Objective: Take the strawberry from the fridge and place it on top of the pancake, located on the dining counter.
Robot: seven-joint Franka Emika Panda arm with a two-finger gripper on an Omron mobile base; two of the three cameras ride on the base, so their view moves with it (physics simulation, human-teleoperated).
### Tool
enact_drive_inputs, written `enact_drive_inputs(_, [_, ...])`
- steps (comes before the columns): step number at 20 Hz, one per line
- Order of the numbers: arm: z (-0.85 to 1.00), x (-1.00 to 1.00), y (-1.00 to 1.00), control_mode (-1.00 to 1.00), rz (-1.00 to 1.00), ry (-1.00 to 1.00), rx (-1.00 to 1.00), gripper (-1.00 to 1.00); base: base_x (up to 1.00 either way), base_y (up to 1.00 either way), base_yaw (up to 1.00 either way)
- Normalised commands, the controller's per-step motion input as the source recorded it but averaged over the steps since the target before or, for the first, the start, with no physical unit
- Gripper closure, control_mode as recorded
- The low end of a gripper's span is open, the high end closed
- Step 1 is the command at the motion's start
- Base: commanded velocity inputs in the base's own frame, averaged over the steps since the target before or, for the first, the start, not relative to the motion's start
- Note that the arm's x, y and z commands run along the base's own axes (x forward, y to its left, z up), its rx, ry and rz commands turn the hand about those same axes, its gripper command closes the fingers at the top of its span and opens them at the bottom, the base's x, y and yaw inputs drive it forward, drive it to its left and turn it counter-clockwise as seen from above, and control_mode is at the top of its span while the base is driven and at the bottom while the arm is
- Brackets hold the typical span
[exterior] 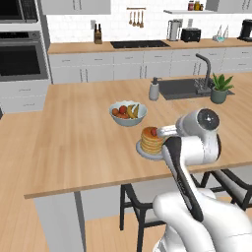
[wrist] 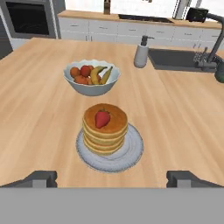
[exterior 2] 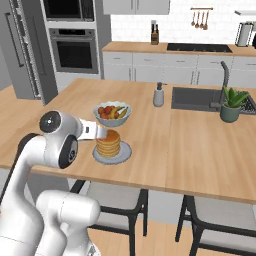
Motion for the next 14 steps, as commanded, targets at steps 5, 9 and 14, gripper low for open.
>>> enact_drive_inputs(5, [0.85,-0.78,0.00,-1.00,0.00,-0.06,0.00,-1.00,0.00,0.00,0.00])
enact_drive_inputs(9, [0.92,-0.76,0.00,-1.00,0.00,-0.04,0.00,-1.00,0.00,0.00,0.00])
enact_drive_inputs(14, [0.77,-0.83,0.00,-1.00,0.00,0.00,0.01,-1.00,0.00,0.00,0.00])
